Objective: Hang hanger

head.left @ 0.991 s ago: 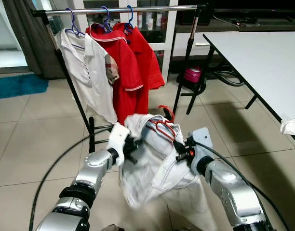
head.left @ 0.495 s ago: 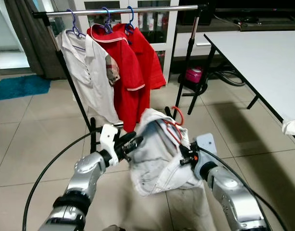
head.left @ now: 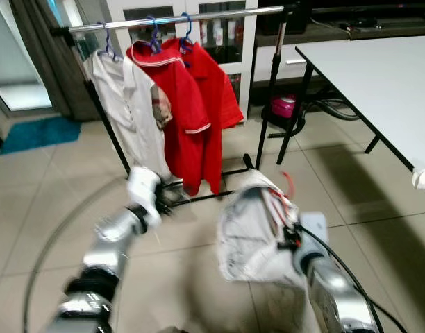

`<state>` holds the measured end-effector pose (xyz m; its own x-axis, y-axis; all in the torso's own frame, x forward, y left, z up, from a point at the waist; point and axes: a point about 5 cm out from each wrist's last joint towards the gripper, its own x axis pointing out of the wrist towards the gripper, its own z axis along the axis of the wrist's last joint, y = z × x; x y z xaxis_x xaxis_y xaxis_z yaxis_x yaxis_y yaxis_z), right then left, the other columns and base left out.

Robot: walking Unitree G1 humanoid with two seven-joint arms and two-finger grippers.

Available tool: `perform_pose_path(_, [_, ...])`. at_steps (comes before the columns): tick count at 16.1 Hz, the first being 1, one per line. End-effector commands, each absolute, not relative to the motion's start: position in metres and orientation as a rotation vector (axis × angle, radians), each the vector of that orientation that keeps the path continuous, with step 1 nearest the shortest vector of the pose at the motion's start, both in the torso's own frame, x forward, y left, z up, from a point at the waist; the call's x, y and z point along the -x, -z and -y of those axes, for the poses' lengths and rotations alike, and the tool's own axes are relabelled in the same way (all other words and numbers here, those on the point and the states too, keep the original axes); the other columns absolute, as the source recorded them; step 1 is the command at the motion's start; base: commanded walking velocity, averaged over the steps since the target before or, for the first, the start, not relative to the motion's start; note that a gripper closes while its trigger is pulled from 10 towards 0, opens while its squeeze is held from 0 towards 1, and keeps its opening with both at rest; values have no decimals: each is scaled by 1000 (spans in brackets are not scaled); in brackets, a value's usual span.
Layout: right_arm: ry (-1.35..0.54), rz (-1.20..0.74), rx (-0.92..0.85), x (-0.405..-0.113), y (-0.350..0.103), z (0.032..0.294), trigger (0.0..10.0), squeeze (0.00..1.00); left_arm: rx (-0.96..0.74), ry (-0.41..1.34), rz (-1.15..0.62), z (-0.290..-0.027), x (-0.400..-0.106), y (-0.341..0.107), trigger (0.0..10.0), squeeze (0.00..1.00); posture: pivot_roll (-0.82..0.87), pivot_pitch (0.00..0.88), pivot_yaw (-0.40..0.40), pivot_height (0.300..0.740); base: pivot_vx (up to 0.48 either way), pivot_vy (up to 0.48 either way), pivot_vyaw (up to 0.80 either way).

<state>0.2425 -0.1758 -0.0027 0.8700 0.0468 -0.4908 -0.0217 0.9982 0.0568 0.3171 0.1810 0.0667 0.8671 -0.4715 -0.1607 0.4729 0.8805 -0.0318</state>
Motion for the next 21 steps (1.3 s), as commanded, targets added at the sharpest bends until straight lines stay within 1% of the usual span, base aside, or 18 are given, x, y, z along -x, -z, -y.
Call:
perform_pose_path(1, [19, -455, -91, -244, 1, 184, 0, 0, -89, 460, -304, -187, -304, -39, 10000, 0, -205, 0, 114, 740, 0, 0, 0])
perform_pose_path(3, [52, -461, -109, -240, 9, 189, 0, 0, -101, 433, -403, -190, -291, -18, 10000, 0, -221, 0, 119, 740, 0, 0, 0])
perform_pose_path(4, [63, -467, -98, -237, 15, 193, 9333, 0, -45, 408, -466, -187, -283, -5, 10000, 0, -228, 0, 121, 740, 0, 0, 0])
perform_pose_path(5, [67, -468, -95, -235, 20, 194, 10000, 0, -14, 377, -553, -184, -273, 10, 10000, 0, -241, 0, 123, 740, 0, 0, 0])
perform_pose_path(6, [47, -463, -101, -232, 24, 190, 10000, 0, -35, 357, -640, -182, -260, 26, 10000, 0, -266, 0, 127, 740, 0, 0, 0])
perform_pose_path(7, [29, -492, -95, -229, 30, 186, 10000, 0, -21, 327, -701, -182, -249, 37, 10000, 0, -267, 0, 120, 740, 0, 0, 0])
perform_pose_path(8, [31, -563, -35, -220, 42, 185, 10000, 0, 36, 289, -773, -179, -236, 49, 10000, 0, -240, 0, 77, 740, 0, 0, 0])
perform_pose_path(9, [37, -603, -16, -213, 50, 185, 10000, 0, 35, 274, -828, -178, -225, 57, 10000, 0, -224, 0, 58, 740, 0, 0, 0])
perform_pose_path(10, [46, -626, -3, -205, 55, 184, 10000, 0, 5, 255, -874, -178, -214, 65, 10000, 0, -214, 0, 46, 740, 0, 0, 0])
perform_pose_path(11, [48, -647, 10, -199, 61, 183, 10000, 0, 39, 218, -897, -178, -207, 70, 10000, 0, -214, 0, 46, 740, 0, 0, 0])
perform_pose_path(12, [62, -651, 1, -194, 63, 183, 10000, 0, 97, 187, -887, -177, -202, 72, 10000, 0, -205, 0, 41, 740, 0, 0, 0])
perform_pose_path(15, [114, -638, 2, -191, 66, 183, 10000, 0, 143, 160, -881, -174, -197, 75, 10000, 0, -209, 0, 51, 740, 0, 0, 0])
perform_pose_path(19, [91, -617, 3, -191, 66, 177, 10000, 0, 134, 174, -866, -173, -197, 75, 10000, 0, -200, 0, 40, 740, 0, 0, 0])
perform_pose_path(21, [76, -603, 10, -196, 64, 174, 10000, 0, 150, 181, -898, -170, -190, 79, 10000, 0, -196, 0, 30, 740, 0, 0, 0])
